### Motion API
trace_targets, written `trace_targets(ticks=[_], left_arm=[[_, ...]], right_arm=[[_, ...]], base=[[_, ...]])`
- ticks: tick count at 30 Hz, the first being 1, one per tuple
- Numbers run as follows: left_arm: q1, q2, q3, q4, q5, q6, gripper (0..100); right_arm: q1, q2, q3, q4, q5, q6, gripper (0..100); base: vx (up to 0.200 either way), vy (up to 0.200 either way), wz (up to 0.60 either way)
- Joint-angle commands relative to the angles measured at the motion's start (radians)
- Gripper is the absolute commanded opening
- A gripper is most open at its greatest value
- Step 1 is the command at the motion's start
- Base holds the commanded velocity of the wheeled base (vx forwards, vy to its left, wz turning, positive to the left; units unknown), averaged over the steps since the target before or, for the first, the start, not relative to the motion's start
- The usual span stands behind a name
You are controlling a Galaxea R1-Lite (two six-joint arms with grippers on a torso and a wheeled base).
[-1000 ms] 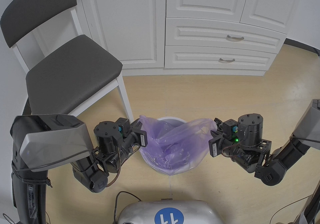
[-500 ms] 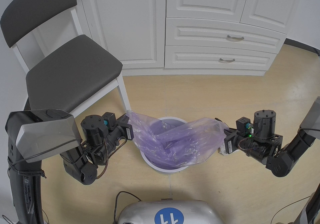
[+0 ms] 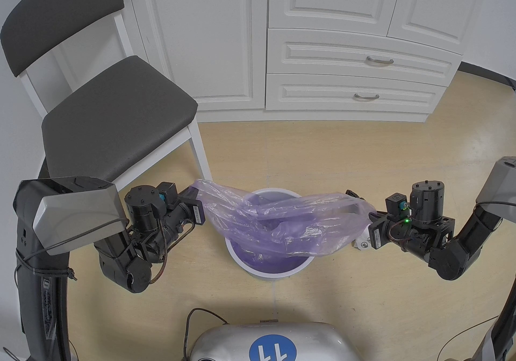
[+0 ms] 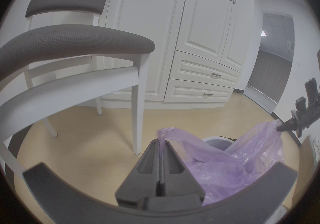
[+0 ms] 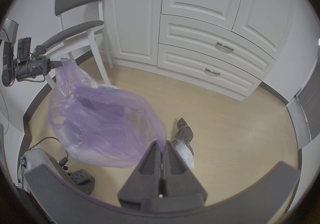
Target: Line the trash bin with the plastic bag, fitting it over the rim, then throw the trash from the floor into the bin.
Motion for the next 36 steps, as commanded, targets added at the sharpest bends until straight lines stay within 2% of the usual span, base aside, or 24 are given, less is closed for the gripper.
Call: trace_targets(ticks=[1, 12, 14, 15, 17, 21, 26, 36], left_arm=[[-0.007, -0.003, 0.012, -0.001, 0.001, -0.016, 0], [-0.006, 0.021, 0.009, 0.001, -0.002, -0.016, 0], [-0.006, 0.029, 0.009, 0.001, -0.002, -0.017, 0], [-0.006, 0.038, 0.005, 0.001, -0.002, -0.017, 0], [-0.001, 0.038, 0.005, 0.001, -0.002, -0.016, 0], [0.005, 0.038, 0.005, 0.001, -0.002, -0.016, 0], [0.022, 0.044, 0.011, 0.001, -0.030, -0.017, 0], [0.007, 0.049, 0.026, -0.001, -0.032, -0.019, 0]], right_arm=[[0.011, 0.004, 0.013, 0.000, 0.000, -0.001, 0], [0.043, 0.096, -0.033, -0.009, 0.000, 0.019, 0], [0.060, 0.115, -0.045, -0.024, -0.002, 0.043, 0], [0.096, 0.150, -0.071, -0.060, -0.011, 0.106, 0], [0.129, 0.185, -0.102, -0.089, -0.019, 0.163, 0], [0.153, 0.220, -0.146, -0.100, -0.025, 0.220, 0], [0.181, 0.273, -0.244, -0.104, -0.069, 0.333, 0], [0.173, 0.300, -0.260, -0.146, -0.060, 0.361, 0]], base=[[0.000, 0.000, 0.00], [0.000, 0.000, 0.00], [0.000, 0.000, 0.00], [0.000, 0.000, 0.00], [0.000, 0.000, 0.00], [0.000, 0.000, 0.00], [0.000, 0.000, 0.00], [0.000, 0.000, 0.00]])
